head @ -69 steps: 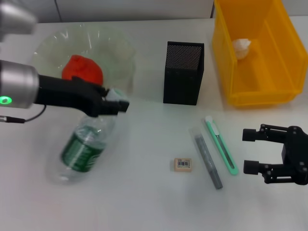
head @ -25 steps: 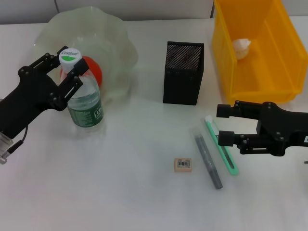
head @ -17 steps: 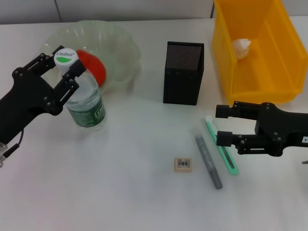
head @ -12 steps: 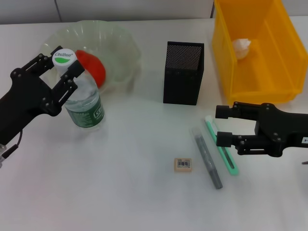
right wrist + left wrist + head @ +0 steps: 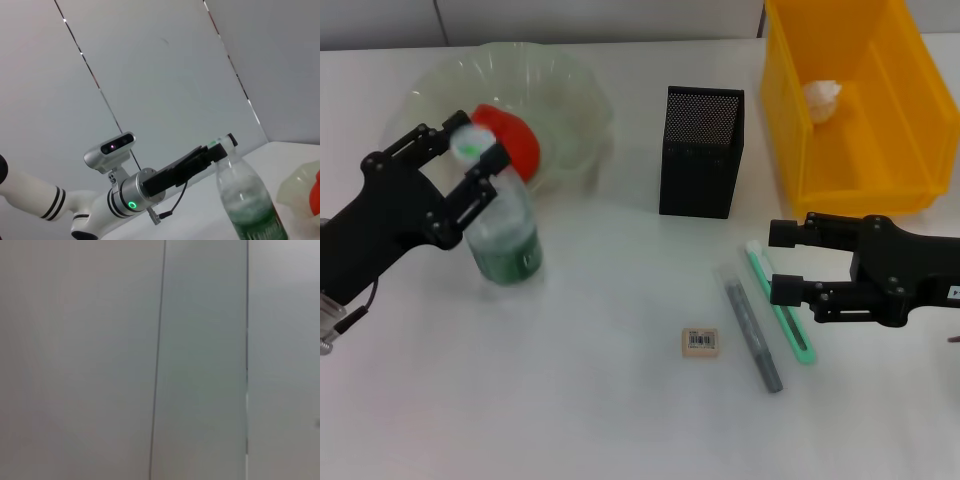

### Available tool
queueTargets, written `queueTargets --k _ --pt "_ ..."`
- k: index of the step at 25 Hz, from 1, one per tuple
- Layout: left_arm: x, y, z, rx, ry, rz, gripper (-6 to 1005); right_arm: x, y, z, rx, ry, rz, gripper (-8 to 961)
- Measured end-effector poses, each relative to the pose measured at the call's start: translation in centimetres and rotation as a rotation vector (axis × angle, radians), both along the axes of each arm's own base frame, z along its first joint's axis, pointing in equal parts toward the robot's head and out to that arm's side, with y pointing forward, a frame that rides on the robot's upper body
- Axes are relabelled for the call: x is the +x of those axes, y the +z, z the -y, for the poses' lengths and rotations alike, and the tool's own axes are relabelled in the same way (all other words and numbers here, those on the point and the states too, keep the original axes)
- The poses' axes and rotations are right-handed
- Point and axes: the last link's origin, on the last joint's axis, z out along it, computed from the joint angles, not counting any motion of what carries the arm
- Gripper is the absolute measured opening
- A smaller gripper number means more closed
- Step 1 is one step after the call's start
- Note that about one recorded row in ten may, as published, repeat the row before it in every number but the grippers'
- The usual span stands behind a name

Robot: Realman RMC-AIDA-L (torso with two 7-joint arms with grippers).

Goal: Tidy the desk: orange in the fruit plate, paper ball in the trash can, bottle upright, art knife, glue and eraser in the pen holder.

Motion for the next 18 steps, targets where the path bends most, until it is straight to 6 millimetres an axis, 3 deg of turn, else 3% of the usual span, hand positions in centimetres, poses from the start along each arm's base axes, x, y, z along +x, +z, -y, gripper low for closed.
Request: queueTargets --k 3,8,10,14,16,18 --pt "0.1 -0.1 0.0 -0.013 -0.009 -0.009 451 0.0 0.0 0.0 0.000 0.000 0.000 805" --pt "0.2 0.2 0.1 -0.002 -0.017 0.008 667 0.0 0.0 0.0 0.000 0.000 0.000 805" --pt "0.3 0.6 0.3 0.005 -0.024 0.029 710 0.0 0.0 0.0 0.000 0.000 -0.001 805" --pt "0.8 3.3 1.4 0.009 -0.091 0.166 795 0.0 0.1 0.1 0.004 -0.002 -0.011 805" --pt "0.9 4.7 1.8 -0.016 -0.139 0.177 793 -0.3 0.4 -0.1 0.014 -0.013 -0.039 805" --pt "1.1 5.9 2.2 -0.153 -0.212 0.108 791 -0.7 1.3 -0.7 0.024 -0.035 -0.072 805"
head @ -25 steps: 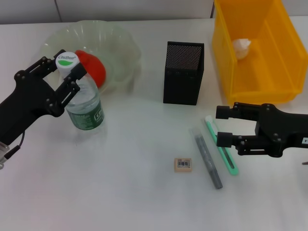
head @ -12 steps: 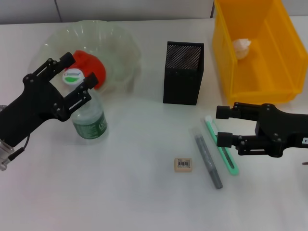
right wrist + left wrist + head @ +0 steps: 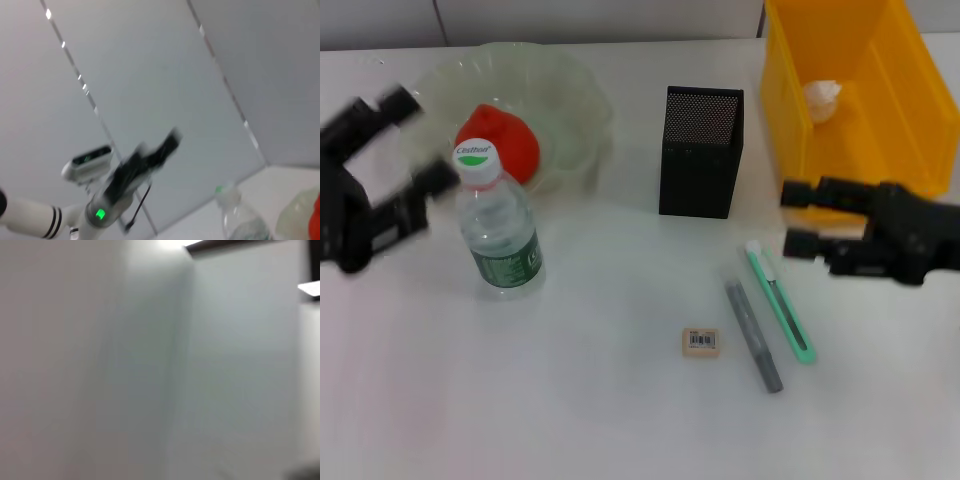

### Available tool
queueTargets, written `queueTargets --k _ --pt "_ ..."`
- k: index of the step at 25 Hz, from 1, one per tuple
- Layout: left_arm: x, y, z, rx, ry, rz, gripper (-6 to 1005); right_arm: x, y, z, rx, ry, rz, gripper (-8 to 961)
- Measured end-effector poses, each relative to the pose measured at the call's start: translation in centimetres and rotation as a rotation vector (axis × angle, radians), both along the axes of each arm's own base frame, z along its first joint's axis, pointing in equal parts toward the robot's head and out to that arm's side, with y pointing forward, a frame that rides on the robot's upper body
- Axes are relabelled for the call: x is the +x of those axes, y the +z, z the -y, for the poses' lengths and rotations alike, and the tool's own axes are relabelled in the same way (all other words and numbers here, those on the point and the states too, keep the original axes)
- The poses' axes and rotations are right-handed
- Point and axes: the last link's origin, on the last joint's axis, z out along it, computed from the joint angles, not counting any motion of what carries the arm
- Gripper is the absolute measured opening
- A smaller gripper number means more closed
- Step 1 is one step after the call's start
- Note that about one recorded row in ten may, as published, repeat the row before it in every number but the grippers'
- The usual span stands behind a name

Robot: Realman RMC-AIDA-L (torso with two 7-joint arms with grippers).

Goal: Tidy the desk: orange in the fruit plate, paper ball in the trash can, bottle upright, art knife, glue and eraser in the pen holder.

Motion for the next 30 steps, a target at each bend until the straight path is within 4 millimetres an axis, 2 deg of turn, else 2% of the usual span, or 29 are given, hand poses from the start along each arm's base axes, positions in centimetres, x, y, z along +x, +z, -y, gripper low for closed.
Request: queueTargets --k 3,4,5,8,12,14,15,16,17,18,21,22,23,24,27,30 --pt "0.1 0.7 0.3 -0.137 -0.070 -0.102 787 -0.9 1.9 -1.4 -0.011 -0.012 0.021 804" --pt "-0.1 1.1 0.6 -0.236 -0.106 -0.199 786 -1.4 2.6 -2.0 -0.025 -0.006 0.057 804" --pt "-0.3 1.1 0.7 -0.262 -0.113 -0.232 785 -1.9 3.2 -2.5 -0.047 -0.003 0.100 804" --pt "-0.8 0.4 1.1 -0.333 -0.117 -0.328 783 -3.9 4.3 -4.0 -0.164 -0.027 0.286 804" --pt "-1.4 -0.6 0.8 -0.379 -0.082 -0.399 782 -7.3 4.5 -5.7 -0.268 -0.102 0.588 804" --pt "-1.7 -0.8 0.6 -0.369 -0.059 -0.404 781 -9.7 3.7 -6.0 -0.306 -0.179 0.826 804" --pt "-1.8 -0.8 0.6 -0.364 -0.049 -0.403 781 -10.5 3.3 -6.0 -0.323 -0.205 0.897 804" --pt "-1.8 -0.8 0.6 -0.364 -0.049 -0.403 781 -10.5 3.3 -6.0 -0.323 -0.205 0.897 804" --pt "-1.8 -1.0 0.6 -0.362 -0.041 -0.402 781 -11.8 2.2 -5.8 -0.353 -0.244 1.001 804" --pt "-1.8 -1.0 0.6 -0.362 -0.041 -0.402 781 -11.8 2.2 -5.8 -0.353 -0.244 1.001 804" --pt "-1.8 -1.3 0.5 -0.360 -0.034 -0.405 781 -12.6 0.3 -5.9 -0.349 -0.295 1.148 802" --pt "-1.8 -1.4 0.4 -0.360 -0.031 -0.407 781 -12.5 -1.0 -6.2 -0.309 -0.332 1.258 801" --pt "-1.8 -1.4 0.4 -0.360 -0.031 -0.407 781 -12.3 -1.6 -6.4 -0.290 -0.347 1.297 800" --pt "-1.8 -1.7 0.3 -0.358 -0.023 -0.411 781 -12.3 -1.6 -6.4 -0.290 -0.347 1.297 800" --pt "-1.8 -1.8 0.2 -0.355 -0.015 -0.414 781 -12.0 -4.1 -7.3 -0.198 -0.358 1.346 797" --pt "-1.9 -2.1 -0.1 -0.351 -0.001 -0.424 781 -11.7 -5.0 -7.8 -0.169 -0.361 1.342 794"
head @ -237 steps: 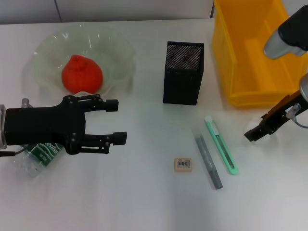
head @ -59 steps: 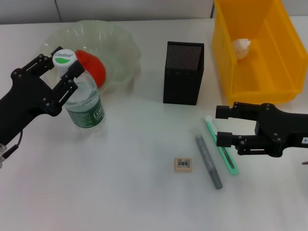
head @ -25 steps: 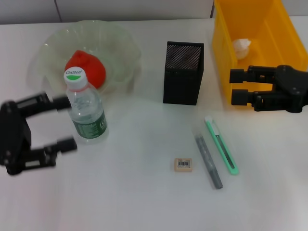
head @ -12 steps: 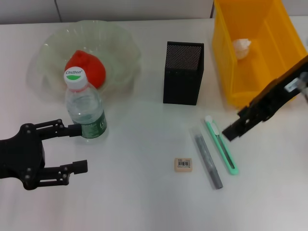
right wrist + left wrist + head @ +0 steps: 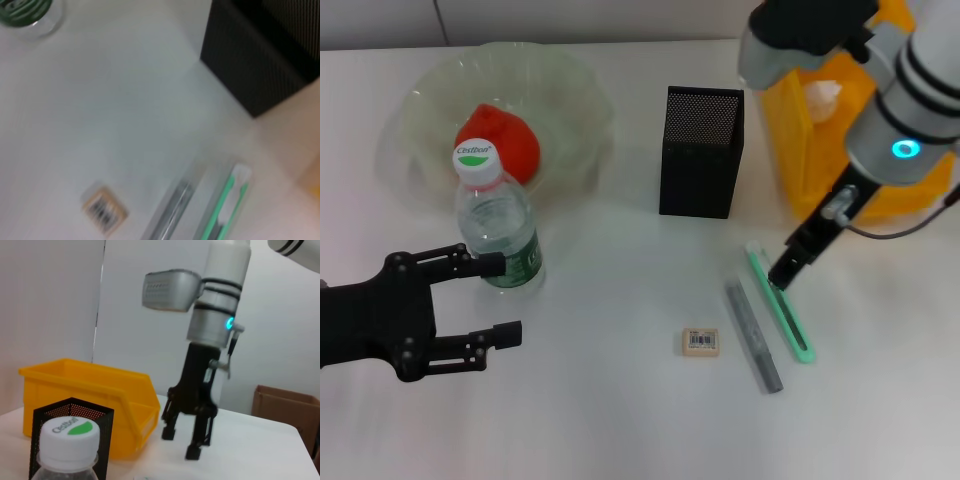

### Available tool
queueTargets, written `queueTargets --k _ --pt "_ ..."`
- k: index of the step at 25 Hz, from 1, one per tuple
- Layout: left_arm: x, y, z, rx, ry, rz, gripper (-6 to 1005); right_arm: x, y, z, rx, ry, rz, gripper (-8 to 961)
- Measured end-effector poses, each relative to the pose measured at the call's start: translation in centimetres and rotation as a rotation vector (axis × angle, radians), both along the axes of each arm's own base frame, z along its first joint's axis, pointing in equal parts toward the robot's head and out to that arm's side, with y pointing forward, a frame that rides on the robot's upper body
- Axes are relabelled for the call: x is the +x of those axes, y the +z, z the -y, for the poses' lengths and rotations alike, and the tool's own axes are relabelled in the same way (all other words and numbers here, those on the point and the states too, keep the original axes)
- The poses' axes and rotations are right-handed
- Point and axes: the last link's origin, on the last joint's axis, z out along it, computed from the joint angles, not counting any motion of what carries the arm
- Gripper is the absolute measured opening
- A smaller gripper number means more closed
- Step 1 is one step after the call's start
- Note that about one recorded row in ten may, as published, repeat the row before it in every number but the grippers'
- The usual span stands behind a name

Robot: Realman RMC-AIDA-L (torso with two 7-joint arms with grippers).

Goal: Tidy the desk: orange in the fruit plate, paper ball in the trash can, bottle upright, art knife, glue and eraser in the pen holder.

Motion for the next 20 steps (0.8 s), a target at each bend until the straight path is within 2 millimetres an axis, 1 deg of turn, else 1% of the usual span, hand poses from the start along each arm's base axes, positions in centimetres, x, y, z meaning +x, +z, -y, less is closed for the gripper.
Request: queueTargets --k 2,3,4,5,7,13,14,19,20 --pt "0.1 -0.3 -0.2 0.000 0.003 -0.004 781 1.0 -1.4 -0.8 0.038 0.006 -0.010 792" --pt "0.0 -0.3 -0.2 0.003 0.005 -0.006 781 1.0 -1.4 -0.8 0.038 0.006 -0.010 791" --pt "0.0 -0.3 -0.2 0.003 0.005 -0.006 781 1.6 -2.1 -1.2 0.055 0.006 -0.016 791" --pt "0.0 -0.3 -0.2 0.003 0.005 -0.006 781 1.6 -2.1 -1.2 0.055 0.006 -0.016 790" --pt "-0.2 -0.2 -0.1 0.011 0.016 -0.006 781 2.3 -2.9 -1.5 0.065 0.010 -0.013 788" --pt "-0.4 -0.1 -0.1 0.021 0.029 -0.001 780 2.7 -3.8 -1.6 0.067 0.009 -0.033 782" --pt "-0.4 -0.1 -0.1 0.021 0.029 -0.001 780 2.8 -4.2 -1.4 0.058 0.014 -0.032 782" --pt "-0.4 -0.1 -0.2 0.025 0.042 0.007 780 3.0 -4.8 -1.2 0.042 0.037 -0.018 777" --pt "-0.4 -0.1 -0.3 0.026 0.042 0.006 780 3.0 -4.8 -1.2 0.042 0.037 -0.018 736"
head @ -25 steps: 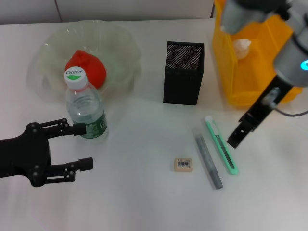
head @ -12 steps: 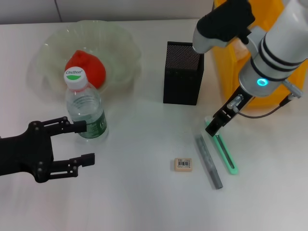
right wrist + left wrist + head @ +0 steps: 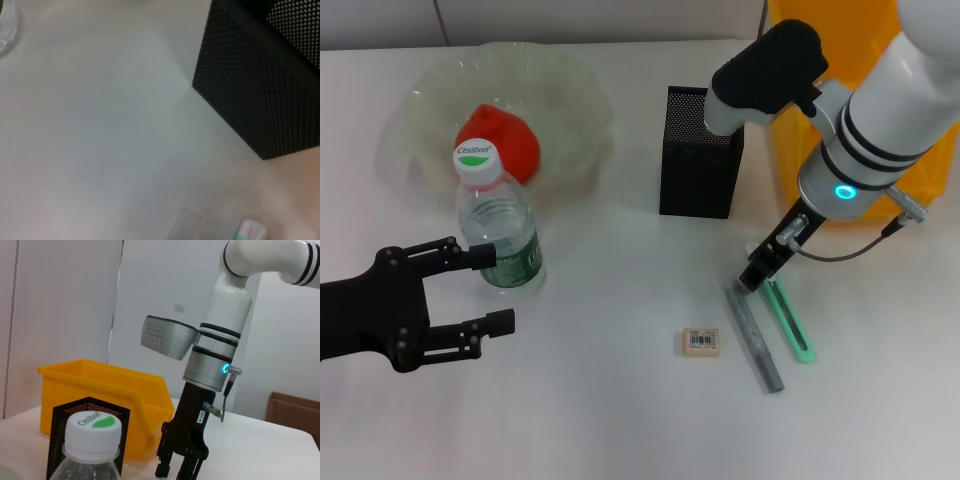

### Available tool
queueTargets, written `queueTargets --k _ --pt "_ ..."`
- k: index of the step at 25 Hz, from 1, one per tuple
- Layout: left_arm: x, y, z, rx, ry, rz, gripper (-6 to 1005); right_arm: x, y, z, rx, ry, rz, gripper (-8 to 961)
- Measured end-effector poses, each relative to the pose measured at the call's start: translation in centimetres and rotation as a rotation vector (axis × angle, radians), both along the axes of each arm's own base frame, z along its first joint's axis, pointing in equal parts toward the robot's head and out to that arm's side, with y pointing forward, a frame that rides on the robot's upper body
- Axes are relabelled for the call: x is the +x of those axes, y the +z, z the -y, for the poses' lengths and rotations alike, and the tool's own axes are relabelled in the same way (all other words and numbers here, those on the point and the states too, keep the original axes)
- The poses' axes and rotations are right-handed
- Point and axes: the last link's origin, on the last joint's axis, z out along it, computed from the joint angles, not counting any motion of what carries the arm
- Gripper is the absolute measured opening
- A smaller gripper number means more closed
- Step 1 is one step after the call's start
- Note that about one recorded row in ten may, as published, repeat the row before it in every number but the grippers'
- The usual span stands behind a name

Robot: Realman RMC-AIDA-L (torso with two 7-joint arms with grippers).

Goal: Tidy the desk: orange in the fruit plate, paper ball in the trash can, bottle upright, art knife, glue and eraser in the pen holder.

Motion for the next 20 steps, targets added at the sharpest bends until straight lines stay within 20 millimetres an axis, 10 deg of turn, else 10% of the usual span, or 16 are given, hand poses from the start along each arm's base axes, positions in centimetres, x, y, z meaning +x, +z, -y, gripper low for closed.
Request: queueTargets --k 20 --pt "-0.43 0.21 -0.06 0.022 0.022 -0.008 781 -0.76 0.22 0.33 -0.035 0.057 0.012 165"
